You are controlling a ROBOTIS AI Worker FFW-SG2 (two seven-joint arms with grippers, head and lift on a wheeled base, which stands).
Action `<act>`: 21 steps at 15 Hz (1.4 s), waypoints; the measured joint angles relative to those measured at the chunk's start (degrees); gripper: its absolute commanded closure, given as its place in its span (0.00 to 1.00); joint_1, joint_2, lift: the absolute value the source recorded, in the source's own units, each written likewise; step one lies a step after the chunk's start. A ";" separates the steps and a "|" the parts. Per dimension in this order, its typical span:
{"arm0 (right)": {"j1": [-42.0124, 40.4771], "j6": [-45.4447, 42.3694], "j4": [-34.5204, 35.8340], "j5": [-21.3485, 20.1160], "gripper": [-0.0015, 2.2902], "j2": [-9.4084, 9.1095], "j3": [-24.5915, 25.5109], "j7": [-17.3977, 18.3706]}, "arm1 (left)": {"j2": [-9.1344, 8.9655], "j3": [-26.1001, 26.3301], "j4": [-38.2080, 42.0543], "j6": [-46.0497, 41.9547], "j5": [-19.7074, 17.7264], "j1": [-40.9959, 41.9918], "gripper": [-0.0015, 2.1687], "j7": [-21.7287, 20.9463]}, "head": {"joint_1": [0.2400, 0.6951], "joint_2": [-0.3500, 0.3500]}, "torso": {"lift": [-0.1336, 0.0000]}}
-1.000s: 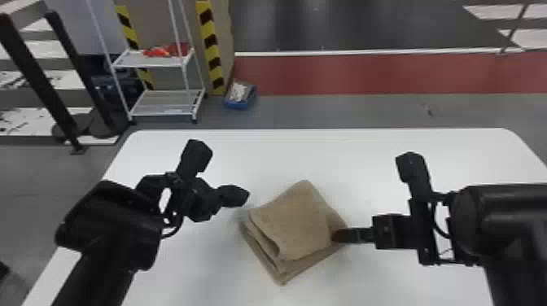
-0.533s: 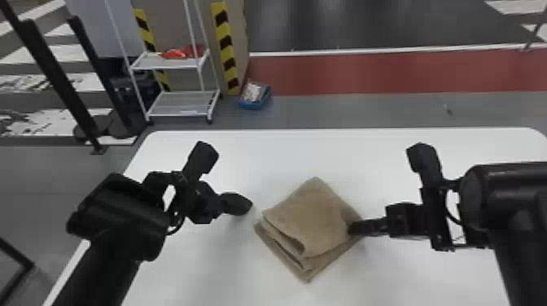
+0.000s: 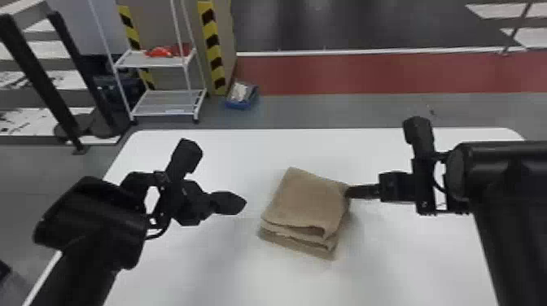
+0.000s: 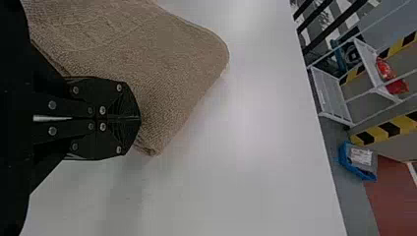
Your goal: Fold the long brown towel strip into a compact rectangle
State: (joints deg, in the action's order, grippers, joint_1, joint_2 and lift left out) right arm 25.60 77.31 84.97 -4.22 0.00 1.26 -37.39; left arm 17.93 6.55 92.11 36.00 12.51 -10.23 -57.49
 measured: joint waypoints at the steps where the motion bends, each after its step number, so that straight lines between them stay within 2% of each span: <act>1: 0.78 -1.78 -1.35 -0.04 0.96 0.00 0.60 0.06 | -0.33 -0.05 1.15 0.22 -0.46 0.41 0.90 0.75 | 1.00 0.58 | 0.07; 4: 2.14 -7.62 -4.63 -0.17 0.96 0.00 1.95 0.10 | -1.52 0.14 2.95 0.58 -1.01 1.05 0.90 2.25 | 1.00 0.54 | 0.07; 6: 2.37 -8.32 -5.04 -0.59 0.96 0.00 2.58 -0.18 | -1.68 -0.13 3.55 1.09 -1.62 1.16 0.90 2.35 | 1.00 0.53 | 0.07; 10: -1.36 1.84 1.67 -1.30 0.96 0.00 1.74 -0.87 | -0.78 -0.98 4.17 1.71 -3.37 1.54 0.90 2.35 | 1.00 0.54 | 0.07; 12: -2.50 4.16 3.33 -1.38 0.96 0.00 1.07 -0.78 | -0.71 -1.32 4.24 1.61 -4.14 1.71 0.90 2.39 | 1.00 0.55 | 0.07; 21: 1.89 -17.04 -10.15 -0.46 0.96 0.00 -0.04 0.10 | -0.71 -3.02 6.76 1.58 -5.12 4.69 0.90 2.47 | 1.00 0.57 | 0.07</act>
State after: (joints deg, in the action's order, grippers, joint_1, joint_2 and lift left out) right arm 27.49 60.27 74.82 -4.69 0.00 1.22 -37.30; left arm 17.23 3.53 98.87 37.58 7.40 -5.54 -55.02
